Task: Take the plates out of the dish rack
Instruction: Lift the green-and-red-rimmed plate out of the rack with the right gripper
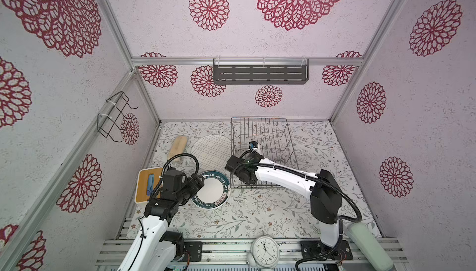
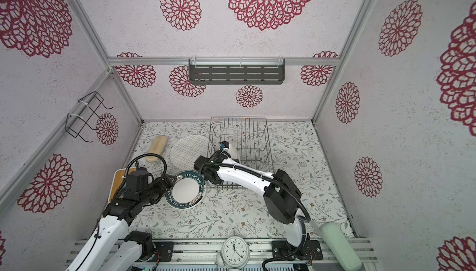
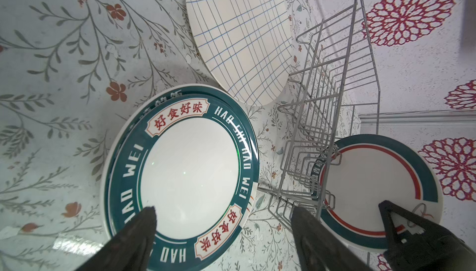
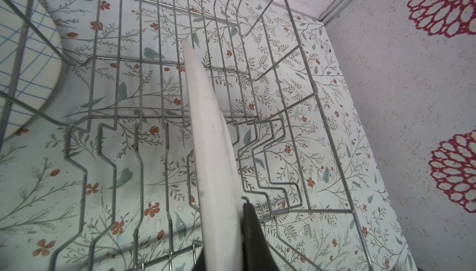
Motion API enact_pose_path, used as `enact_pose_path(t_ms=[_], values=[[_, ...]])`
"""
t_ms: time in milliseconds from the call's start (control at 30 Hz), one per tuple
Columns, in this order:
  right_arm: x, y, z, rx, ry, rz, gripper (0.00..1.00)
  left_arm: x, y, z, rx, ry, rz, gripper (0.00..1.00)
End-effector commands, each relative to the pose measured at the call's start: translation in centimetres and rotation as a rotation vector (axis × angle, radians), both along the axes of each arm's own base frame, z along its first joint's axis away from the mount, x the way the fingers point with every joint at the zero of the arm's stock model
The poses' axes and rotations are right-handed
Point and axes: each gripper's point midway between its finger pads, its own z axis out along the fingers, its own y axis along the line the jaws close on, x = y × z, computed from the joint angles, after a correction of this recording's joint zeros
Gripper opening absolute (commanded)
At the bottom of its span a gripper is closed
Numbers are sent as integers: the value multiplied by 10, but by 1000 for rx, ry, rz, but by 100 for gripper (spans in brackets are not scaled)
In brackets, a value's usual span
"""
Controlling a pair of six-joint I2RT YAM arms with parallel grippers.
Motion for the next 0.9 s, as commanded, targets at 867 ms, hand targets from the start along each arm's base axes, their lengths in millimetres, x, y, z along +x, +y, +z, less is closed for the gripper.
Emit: enact_pose_path(t_ms=[867], values=[[-32, -10, 143, 430, -356, 157, 4, 11, -2, 38, -17, -109, -6, 87]])
